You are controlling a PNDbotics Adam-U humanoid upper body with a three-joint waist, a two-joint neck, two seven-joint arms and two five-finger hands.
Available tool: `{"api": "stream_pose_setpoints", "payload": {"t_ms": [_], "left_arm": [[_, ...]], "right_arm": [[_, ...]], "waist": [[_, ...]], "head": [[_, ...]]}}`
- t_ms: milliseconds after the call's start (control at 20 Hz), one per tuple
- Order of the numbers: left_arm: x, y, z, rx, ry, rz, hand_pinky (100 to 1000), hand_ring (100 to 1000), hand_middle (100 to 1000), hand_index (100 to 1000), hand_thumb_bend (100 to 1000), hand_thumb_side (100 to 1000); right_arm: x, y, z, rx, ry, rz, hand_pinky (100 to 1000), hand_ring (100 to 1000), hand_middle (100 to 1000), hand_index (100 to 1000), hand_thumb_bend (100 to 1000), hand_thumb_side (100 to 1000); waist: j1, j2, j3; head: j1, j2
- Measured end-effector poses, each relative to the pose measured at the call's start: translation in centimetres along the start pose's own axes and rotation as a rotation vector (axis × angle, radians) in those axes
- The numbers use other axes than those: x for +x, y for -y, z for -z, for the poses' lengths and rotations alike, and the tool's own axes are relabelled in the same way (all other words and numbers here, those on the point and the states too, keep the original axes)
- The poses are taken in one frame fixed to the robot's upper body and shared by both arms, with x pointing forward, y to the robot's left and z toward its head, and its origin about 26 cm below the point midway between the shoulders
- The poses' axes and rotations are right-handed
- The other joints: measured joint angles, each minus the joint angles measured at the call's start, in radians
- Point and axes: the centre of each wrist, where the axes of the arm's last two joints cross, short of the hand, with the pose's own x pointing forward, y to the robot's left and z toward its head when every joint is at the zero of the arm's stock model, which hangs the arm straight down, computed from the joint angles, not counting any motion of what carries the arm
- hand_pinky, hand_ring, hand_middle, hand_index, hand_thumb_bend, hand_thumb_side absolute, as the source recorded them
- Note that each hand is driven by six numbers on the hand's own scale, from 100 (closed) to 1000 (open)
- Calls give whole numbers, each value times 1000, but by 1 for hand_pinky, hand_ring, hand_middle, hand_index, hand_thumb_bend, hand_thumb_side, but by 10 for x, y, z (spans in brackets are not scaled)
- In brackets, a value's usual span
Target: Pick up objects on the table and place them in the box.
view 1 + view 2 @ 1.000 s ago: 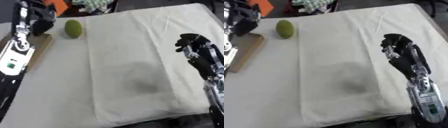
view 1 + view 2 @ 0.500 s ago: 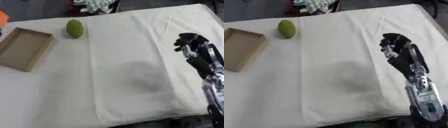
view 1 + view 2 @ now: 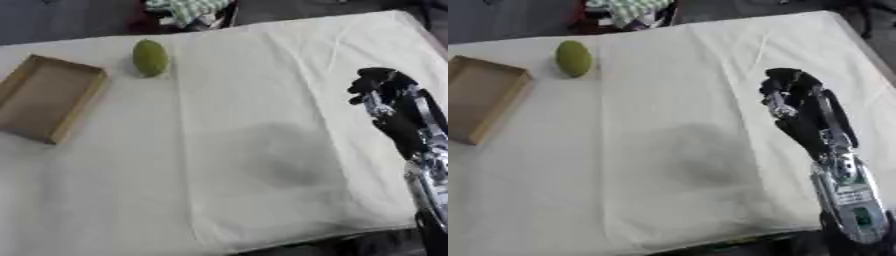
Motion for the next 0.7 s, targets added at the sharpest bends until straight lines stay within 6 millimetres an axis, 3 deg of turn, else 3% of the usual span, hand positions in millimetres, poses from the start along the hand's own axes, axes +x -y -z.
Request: {"api": "stream_pose_setpoints", "payload": {"t_ms": [100,200,250,300,400,550,700], "left_arm": [[-2,3,-2,-10,-2,5,566,834,820,783,166,341],[-2,3,-2,-11,-1,11,637,914,926,818,304,420],[-2,4,-2,-11,0,14,637,914,926,818,304,420],[-2,4,-2,-12,1,15,679,961,988,838,429,491],[-1,5,-3,-14,3,10,705,986,1000,848,508,532],[6,5,-3,-16,33,-12,715,993,1000,850,541,546],[26,3,1,-16,96,-53,705,978,1000,850,499,534]], "right_arm": [[0,0,0,0,0,0,603,661,595,730,100,419],[0,0,0,0,0,0,603,661,595,729,100,420],[0,0,0,0,0,0,603,661,595,729,100,420],[0,0,0,0,0,0,603,660,594,727,100,420],[0,0,0,0,-1,0,603,660,594,726,100,420],[0,0,0,1,-1,0,603,660,594,726,100,416],[0,0,0,2,-2,0,603,659,593,725,100,419]], "waist": [[0,0,-1],[1,0,-2],[2,0,-2],[3,0,-2],[5,0,-2],[5,0,-3],[5,0,-4]], "head": [[0,0],[0,0],[0,0],[0,0],[0,0],[0,0],[0,0]]}}
